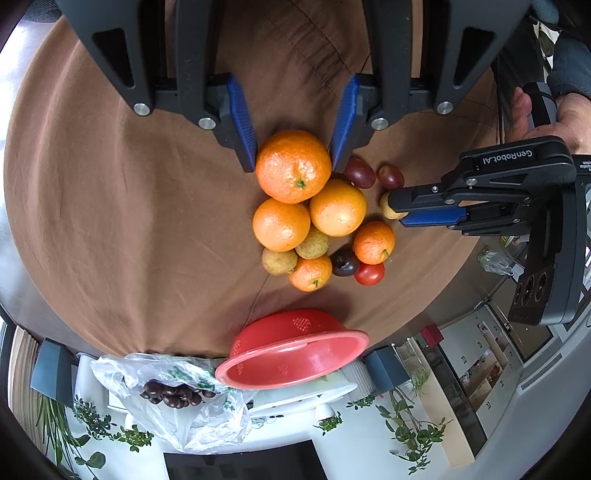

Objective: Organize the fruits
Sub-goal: 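Grasp a tangerine with the right tool while the left tool grasps a yellow pear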

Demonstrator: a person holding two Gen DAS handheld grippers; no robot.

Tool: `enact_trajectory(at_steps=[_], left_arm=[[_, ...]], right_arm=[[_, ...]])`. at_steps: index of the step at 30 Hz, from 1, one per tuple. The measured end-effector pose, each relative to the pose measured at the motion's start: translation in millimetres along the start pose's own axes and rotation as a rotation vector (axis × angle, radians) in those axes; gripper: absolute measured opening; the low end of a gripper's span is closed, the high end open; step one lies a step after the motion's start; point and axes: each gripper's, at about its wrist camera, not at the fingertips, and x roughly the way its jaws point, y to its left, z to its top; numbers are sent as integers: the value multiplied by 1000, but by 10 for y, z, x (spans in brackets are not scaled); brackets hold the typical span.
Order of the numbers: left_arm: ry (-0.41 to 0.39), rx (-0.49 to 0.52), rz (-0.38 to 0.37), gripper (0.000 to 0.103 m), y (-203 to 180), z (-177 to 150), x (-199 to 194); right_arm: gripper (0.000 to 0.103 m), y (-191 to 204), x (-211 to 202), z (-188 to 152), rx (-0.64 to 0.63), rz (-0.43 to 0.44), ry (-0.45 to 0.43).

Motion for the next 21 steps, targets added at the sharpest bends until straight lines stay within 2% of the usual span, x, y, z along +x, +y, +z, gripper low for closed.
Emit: enact_trajectory(at_steps=[14,21], left_arm=[[-53,-33,18,25,137,-145,-215],[-107,-48,35,25,239,-116,-348]], right_arm=[[44,-3,-55,0,5,-4,-22],[43,-26,-164,48,22,-14,-50]])
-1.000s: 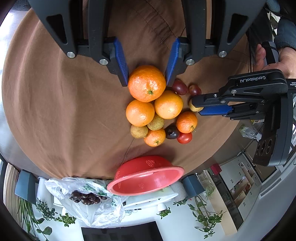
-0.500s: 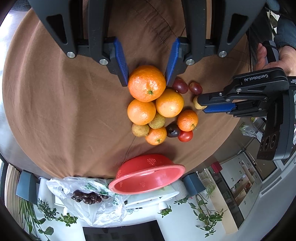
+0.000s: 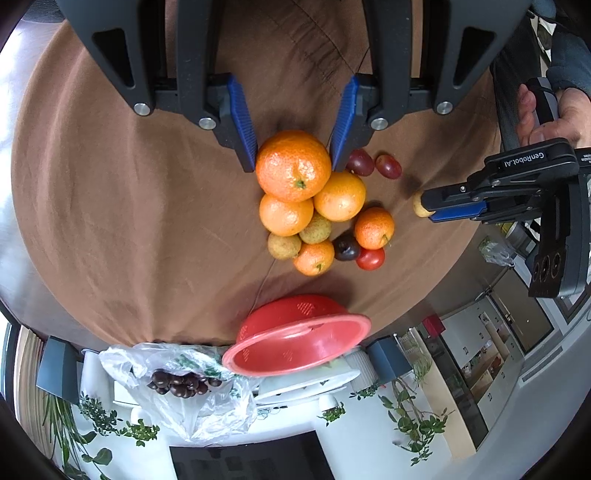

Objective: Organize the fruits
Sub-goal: 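Carry the tangerine and pear into the red bowl and open both tools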

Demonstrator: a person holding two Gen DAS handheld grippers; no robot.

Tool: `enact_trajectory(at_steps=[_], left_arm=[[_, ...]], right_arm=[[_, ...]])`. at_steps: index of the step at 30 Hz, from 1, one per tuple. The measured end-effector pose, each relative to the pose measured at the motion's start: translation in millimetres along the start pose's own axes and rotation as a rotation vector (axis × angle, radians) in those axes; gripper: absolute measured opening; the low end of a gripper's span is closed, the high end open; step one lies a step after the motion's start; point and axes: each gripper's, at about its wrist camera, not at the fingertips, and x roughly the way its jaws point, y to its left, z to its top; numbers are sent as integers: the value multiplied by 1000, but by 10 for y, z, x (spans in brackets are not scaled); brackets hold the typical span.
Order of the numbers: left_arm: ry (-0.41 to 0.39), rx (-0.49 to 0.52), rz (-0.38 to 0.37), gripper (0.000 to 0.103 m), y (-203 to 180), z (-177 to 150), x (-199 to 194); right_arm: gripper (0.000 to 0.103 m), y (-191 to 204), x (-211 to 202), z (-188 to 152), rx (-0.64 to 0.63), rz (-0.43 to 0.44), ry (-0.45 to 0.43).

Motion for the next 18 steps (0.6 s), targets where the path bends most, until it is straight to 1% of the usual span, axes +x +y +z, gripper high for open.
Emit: enact_trajectory(at_steps=[6,13,18], left_arm=[[-52,7,8,25,54,218,-99],[-132,43,43,25,153,705,-236],[-176,67,61,25,231,1128,-235]], right_arm=[[43,-46,-167,193,-2,-19,-43],[43,-99,-344,711,-25,-35,-119],[43,-15,-288,1118,-84,-48,-143]])
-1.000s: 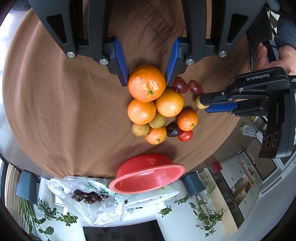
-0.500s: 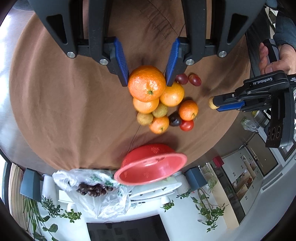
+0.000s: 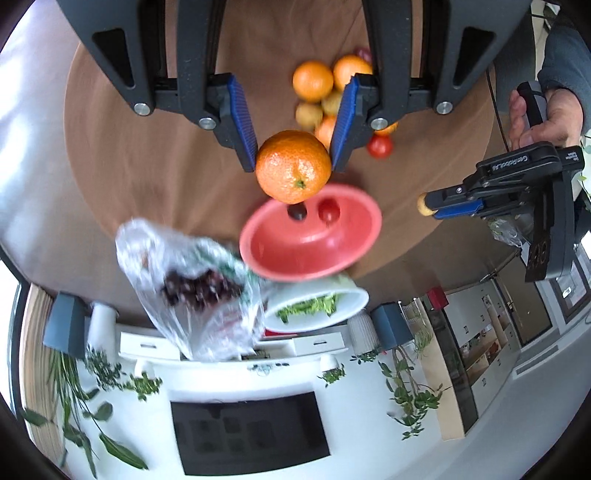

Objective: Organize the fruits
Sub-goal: 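Carry the tangerine and pear into the red bowl and open both tools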

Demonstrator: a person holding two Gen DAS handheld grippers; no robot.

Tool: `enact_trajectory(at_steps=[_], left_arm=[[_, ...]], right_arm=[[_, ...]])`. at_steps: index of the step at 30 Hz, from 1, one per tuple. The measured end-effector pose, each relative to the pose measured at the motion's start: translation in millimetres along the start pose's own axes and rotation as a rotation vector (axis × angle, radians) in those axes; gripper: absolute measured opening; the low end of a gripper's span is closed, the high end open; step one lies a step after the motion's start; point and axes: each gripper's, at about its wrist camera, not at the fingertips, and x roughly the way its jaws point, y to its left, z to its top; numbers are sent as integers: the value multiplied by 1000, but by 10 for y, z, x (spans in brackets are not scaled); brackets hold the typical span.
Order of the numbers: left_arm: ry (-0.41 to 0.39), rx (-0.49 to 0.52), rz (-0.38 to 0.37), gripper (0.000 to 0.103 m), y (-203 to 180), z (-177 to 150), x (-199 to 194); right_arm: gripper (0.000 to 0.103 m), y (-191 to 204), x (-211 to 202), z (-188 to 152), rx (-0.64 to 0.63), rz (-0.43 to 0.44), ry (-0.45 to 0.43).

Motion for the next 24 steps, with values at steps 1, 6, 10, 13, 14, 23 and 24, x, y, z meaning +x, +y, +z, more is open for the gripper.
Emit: enact_trajectory(at_steps=[1,6,10,13,14,23,24], left_arm=[[-5,3,1,25,19,60,17],[-13,27,4,25,81,391,235],[12,46,8,25,119,576,520],[38,64,9,25,129,618,766],[47,68,10,25,141,624,848],[114,55,7,25,309,591,1440],[123,59,7,25,314,591,1496]], right_arm=[[43,11,30,50,-9,1,0],[43,61,314,337,-50,11,27],[43,81,664,504,-83,-2,76],[43,44,906,567,-75,10,118],[43,26,1008,595,-70,11,135],[43,1,1622,660,-57,0,225],[43,1,1670,658,-58,-4,233]])
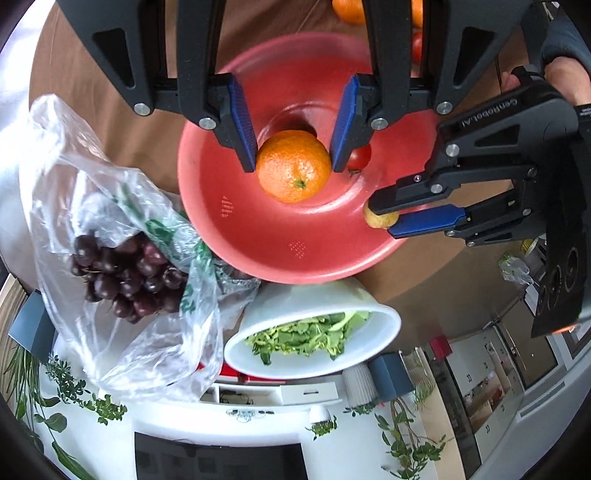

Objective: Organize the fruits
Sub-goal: 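Carry the tangerine and pear into the red bowl and open both tools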

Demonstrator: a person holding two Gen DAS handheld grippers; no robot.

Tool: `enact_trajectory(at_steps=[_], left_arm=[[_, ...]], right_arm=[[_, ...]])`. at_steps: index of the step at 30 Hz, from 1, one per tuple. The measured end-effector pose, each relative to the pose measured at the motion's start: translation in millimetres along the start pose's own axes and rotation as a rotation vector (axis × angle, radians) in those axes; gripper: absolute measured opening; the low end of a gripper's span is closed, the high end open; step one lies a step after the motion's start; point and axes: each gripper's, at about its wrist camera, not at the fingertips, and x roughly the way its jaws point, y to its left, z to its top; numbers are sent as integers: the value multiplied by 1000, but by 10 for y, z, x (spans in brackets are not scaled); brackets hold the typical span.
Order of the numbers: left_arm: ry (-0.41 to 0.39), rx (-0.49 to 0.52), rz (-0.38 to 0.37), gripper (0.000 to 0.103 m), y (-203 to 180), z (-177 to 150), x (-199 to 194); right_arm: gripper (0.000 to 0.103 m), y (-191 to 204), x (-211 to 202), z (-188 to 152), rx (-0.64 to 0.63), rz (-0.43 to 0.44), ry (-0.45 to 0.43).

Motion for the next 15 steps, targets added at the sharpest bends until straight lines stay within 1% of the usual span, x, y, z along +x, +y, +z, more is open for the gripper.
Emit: enact_trajectory(at_steps=[7,11,15], left_arm=[[13,7,-13,25,6,22,213],[24,-1,-8,25,38,26,282],[31,17,17,25,28,50,309]], right_arm=[[44,-59,249,27,14,-18,41],[44,-23,314,56,-7,-47,42],[44,0,338,69,-25,-71,49]])
